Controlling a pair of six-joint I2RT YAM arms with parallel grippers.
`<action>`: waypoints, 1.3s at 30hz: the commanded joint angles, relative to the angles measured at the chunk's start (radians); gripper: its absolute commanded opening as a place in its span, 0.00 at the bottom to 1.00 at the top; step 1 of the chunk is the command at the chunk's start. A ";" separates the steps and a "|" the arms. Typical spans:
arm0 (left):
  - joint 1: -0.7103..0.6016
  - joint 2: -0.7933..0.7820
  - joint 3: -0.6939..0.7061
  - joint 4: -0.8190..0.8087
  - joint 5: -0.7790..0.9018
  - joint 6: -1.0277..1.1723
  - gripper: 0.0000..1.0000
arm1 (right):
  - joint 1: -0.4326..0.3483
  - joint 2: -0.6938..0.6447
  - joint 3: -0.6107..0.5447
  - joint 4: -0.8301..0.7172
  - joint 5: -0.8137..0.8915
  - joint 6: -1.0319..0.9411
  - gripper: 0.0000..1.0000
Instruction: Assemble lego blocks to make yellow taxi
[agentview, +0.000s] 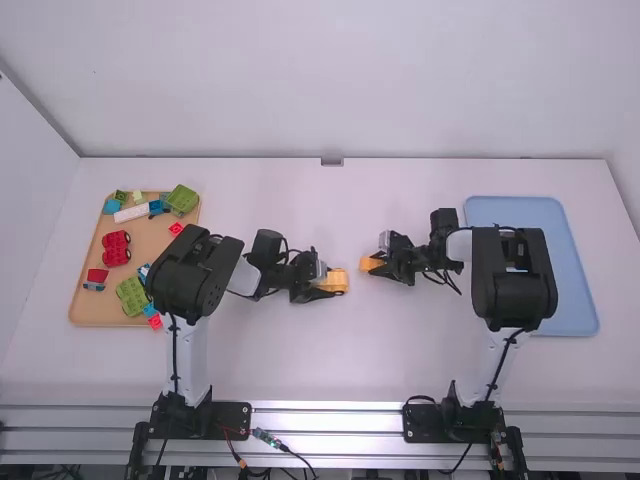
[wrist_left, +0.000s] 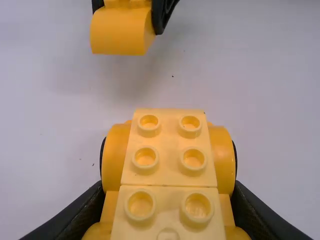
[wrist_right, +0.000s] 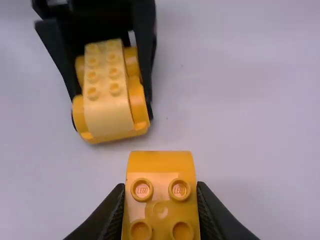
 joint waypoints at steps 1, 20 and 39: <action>0.002 0.039 -0.009 -0.037 -0.075 0.022 0.02 | 0.028 0.008 0.025 -0.010 -0.071 -0.009 0.07; 0.002 0.039 0.004 -0.075 -0.090 0.058 0.02 | 0.163 0.008 0.110 -0.165 -0.114 -0.112 0.03; 0.002 0.039 0.031 -0.115 -0.091 0.058 0.02 | 0.246 0.008 0.009 0.124 -0.085 0.132 0.02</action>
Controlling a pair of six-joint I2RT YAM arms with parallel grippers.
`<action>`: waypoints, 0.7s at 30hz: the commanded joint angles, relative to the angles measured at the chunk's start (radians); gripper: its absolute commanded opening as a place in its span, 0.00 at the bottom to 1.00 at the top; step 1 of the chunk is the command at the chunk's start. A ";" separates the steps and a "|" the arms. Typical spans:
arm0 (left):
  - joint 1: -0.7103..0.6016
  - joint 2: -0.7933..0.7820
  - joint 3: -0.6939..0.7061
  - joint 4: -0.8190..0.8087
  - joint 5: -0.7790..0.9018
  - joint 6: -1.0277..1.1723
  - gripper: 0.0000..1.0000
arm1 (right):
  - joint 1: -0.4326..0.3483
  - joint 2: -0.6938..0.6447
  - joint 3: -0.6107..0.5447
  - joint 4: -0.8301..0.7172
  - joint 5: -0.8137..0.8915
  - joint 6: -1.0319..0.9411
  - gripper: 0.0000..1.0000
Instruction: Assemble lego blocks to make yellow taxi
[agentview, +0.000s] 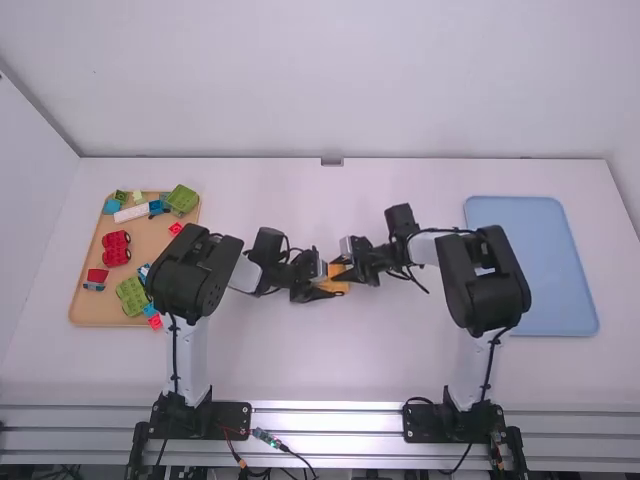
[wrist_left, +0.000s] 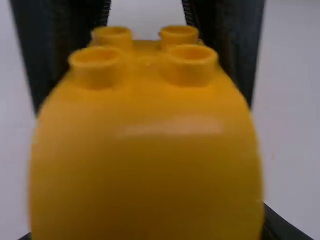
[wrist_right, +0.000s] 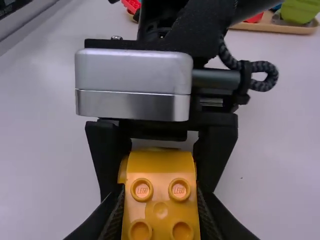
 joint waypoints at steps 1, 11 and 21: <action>0.002 0.039 -0.005 -0.022 -0.101 0.027 0.02 | 0.001 0.008 -0.016 -0.001 -0.004 0.028 0.01; 0.002 0.039 -0.037 0.041 -0.101 0.027 0.02 | 0.002 0.008 -0.023 0.001 0.006 0.028 0.00; 0.002 0.039 -0.053 0.060 -0.100 0.027 0.02 | 0.032 0.032 -0.038 0.144 0.050 0.183 0.00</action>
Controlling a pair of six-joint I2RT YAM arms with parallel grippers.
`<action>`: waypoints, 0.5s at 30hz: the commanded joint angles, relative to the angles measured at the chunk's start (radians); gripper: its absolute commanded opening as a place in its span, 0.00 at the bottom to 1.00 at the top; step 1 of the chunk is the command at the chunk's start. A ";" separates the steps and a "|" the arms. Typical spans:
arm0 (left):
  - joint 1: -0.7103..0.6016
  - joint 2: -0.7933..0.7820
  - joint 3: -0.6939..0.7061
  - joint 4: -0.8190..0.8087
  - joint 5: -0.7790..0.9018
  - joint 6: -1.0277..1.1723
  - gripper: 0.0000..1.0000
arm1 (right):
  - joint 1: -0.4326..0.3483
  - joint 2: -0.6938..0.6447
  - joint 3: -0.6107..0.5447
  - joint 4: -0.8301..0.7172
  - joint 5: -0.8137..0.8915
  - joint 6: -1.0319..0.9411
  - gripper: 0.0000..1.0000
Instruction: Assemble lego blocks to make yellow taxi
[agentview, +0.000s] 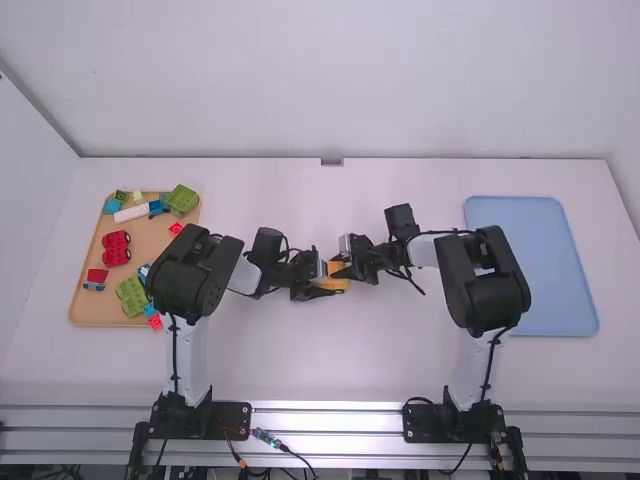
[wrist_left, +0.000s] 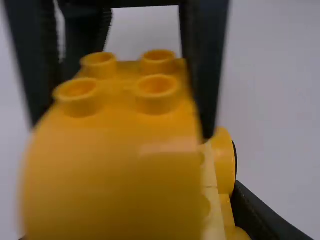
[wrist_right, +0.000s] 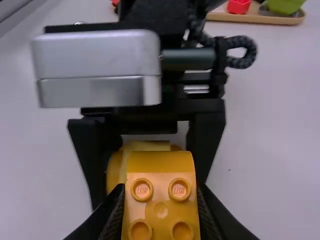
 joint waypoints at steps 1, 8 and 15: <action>0.002 0.039 -0.028 -0.027 -0.081 0.026 0.02 | 0.025 0.034 -0.017 0.015 0.008 0.077 0.00; 0.002 0.039 -0.006 -0.071 -0.082 0.027 0.02 | 0.031 0.039 -0.020 0.011 0.006 0.077 0.00; 0.002 0.039 0.000 -0.076 -0.086 0.027 0.02 | 0.008 0.039 0.010 -0.070 0.002 0.060 0.00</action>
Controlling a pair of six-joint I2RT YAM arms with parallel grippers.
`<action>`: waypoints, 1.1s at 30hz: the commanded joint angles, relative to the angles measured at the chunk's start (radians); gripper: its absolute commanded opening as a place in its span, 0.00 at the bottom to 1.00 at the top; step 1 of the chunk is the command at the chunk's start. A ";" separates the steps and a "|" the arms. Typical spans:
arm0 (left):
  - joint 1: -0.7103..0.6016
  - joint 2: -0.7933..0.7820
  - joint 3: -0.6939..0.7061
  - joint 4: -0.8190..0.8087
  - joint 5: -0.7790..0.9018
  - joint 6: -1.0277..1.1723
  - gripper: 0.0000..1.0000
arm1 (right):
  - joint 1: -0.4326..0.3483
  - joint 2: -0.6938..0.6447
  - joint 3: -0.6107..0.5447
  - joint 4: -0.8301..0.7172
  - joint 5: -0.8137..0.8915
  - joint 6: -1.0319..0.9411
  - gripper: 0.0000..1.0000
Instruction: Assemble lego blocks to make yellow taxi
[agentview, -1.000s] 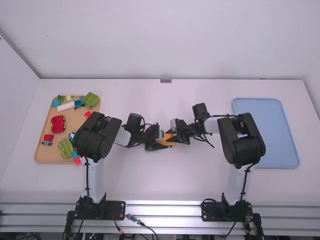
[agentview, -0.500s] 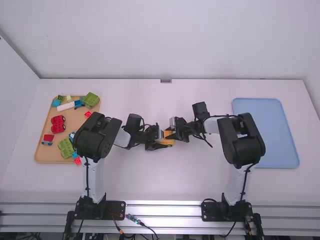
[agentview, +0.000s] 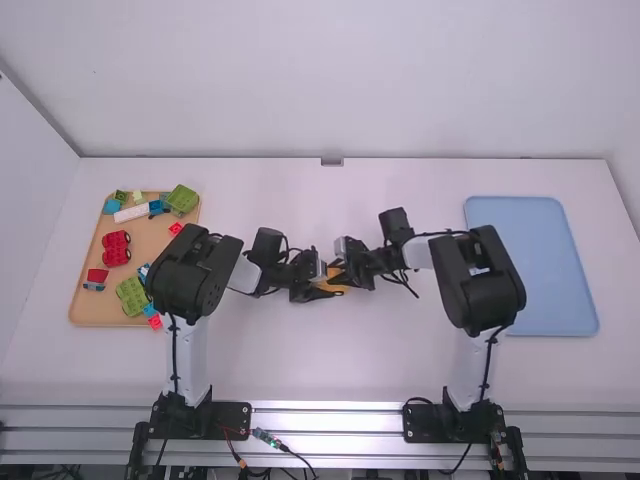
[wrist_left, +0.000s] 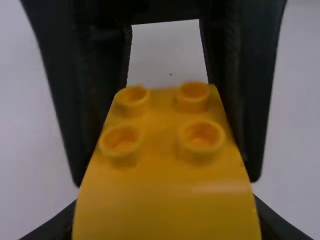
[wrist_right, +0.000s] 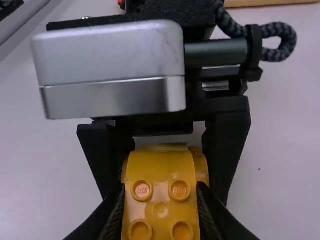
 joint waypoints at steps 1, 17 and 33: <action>0.001 0.039 -0.013 -0.018 -0.107 0.034 0.02 | -0.014 0.027 0.018 -0.028 0.001 -0.015 0.00; 0.001 0.039 -0.042 0.028 -0.126 0.034 0.02 | 0.043 0.028 0.022 -0.080 0.004 -0.103 0.00; 0.002 0.039 -0.008 0.004 -0.127 0.033 0.02 | 0.047 0.090 0.024 -0.089 0.047 -0.080 0.00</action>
